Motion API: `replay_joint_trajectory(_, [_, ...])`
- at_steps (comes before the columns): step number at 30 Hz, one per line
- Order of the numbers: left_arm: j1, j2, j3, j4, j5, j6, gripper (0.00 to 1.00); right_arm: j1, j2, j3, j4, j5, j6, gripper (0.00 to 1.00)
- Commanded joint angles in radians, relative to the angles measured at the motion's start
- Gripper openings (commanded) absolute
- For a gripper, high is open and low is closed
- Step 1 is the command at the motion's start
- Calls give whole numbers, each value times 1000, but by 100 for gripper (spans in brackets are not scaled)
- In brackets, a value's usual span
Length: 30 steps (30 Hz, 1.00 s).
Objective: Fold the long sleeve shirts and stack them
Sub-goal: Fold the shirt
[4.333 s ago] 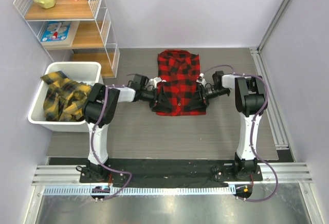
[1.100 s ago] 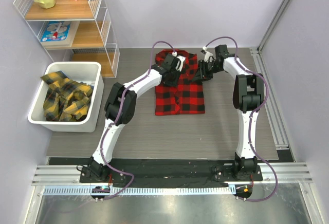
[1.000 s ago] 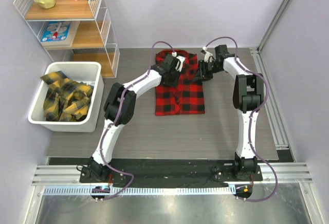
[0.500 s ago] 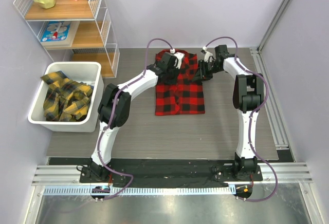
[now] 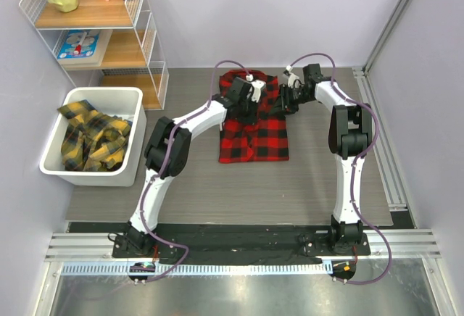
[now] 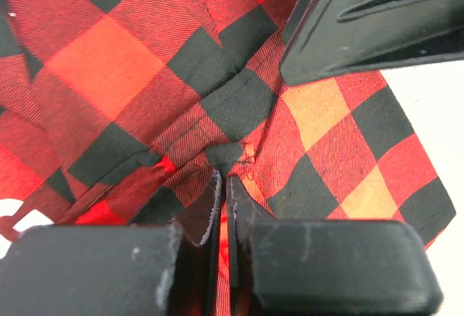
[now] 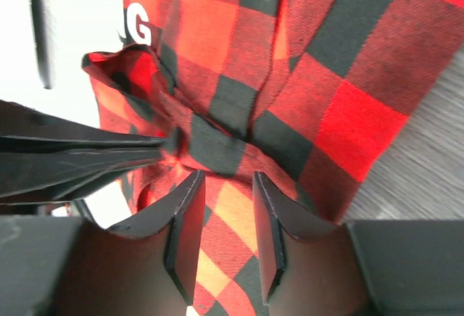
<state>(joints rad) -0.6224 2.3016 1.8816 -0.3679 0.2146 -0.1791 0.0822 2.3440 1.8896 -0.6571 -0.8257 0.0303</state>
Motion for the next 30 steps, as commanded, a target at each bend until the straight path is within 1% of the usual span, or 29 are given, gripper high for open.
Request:
replay_joint_trajectory(1, [1, 10, 7, 86, 51, -2, 5, 1, -34, -3, 37, -72, 46, 39])
replay_joint_trajectory(2, [9, 10, 4, 89, 51, -5, 6, 4, -37, -4, 39, -75, 49, 39])
replay_joint_trajectory(5, [39, 15, 8, 93, 68, -48, 12, 11, -41, -10, 45, -76, 52, 40])
replay_joint_trajectory(6, [50, 13, 10, 95, 110, -71, 17, 16, -43, -9, 47, -81, 56, 40])
replay_joint_trajectory(8, [75, -4, 13, 104, 135, -95, 23, 21, -45, -7, 59, -82, 62, 41])
replay_joint_trajectory(9, [82, -11, 10, 112, 187, -120, 32, 28, -43, -9, 62, -84, 72, 41])
replay_joint_trajectory(10, [98, -19, 7, 118, 216, -125, 35, 31, -41, -6, 76, -85, 77, 42])
replay_joint_trajectory(12, [107, -45, 2, 119, 268, -137, 39, 40, -37, 3, 88, -87, 94, 43])
replay_joint_trajectory(15, [136, -88, -24, 119, 342, -174, 42, 51, -26, 25, 94, -81, 100, 43])
replay_joint_trajectory(16, [154, -105, -51, 122, 359, -196, 42, 57, -25, 26, 96, -75, 102, 43])
replay_joint_trajectory(18, [176, -158, -100, 154, 400, -204, 46, 65, -23, 34, 97, -67, 99, 43])
replay_joint_trajectory(21, [239, -223, -188, 149, 449, -181, 50, 85, -23, 34, 97, -47, 88, 44])
replay_joint_trajectory(23, [260, -244, -222, 98, 454, -99, 52, 99, -20, 34, 97, -15, 74, 45])
replay_joint_trajectory(25, [288, -257, -222, -6, 442, -19, 52, 105, -18, 32, 94, 11, 60, 46])
replay_joint_trajectory(26, [294, -255, -201, -43, 443, 75, 53, 106, -17, 34, 94, 34, 59, 46])
replay_joint_trajectory(27, [302, -243, -188, -122, 448, 123, 53, 110, -11, 37, 88, 45, 54, 46])
replay_joint_trajectory(28, [302, -235, -168, -168, 437, 174, 53, 114, -8, 43, 82, 57, 40, 47])
replay_joint_trajectory(29, [300, -228, -144, -195, 439, 282, 53, 117, -5, 52, 70, 74, 33, 47])
replay_joint_trajectory(30, [300, -213, -135, -241, 431, 334, 53, 120, 3, 57, 65, 80, 28, 48])
